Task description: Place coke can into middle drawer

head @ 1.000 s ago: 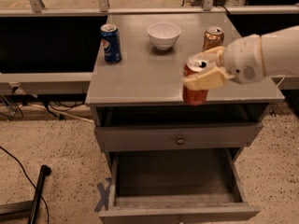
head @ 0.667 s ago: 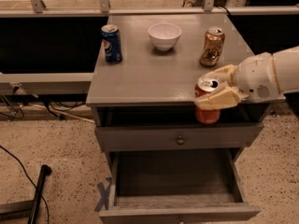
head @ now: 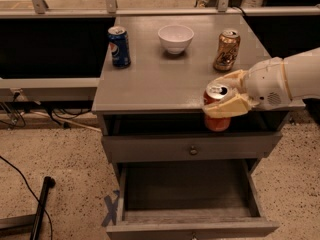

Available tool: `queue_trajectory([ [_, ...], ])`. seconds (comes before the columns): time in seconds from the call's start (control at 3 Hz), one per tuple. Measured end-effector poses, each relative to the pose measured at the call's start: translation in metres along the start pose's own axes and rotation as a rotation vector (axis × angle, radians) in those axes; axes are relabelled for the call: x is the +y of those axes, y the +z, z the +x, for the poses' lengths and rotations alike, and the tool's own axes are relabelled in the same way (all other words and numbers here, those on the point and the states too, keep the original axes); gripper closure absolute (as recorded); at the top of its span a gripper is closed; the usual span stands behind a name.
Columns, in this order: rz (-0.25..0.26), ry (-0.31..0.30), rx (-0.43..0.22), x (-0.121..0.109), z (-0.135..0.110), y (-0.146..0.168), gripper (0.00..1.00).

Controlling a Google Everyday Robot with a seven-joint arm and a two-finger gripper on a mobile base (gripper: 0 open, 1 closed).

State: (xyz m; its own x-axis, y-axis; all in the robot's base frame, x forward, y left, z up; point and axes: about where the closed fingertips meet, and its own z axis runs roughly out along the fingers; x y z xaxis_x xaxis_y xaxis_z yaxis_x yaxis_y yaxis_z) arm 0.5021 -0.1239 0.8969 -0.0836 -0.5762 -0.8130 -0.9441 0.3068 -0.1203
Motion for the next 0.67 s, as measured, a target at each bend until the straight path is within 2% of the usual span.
queue_trajectory([
  [0.33,0.017,0.022,-0.075,-0.001,0.036,-0.001,1.0],
  [0.67,0.055,0.031,-0.118,-0.002,0.094,-0.02,1.0],
])
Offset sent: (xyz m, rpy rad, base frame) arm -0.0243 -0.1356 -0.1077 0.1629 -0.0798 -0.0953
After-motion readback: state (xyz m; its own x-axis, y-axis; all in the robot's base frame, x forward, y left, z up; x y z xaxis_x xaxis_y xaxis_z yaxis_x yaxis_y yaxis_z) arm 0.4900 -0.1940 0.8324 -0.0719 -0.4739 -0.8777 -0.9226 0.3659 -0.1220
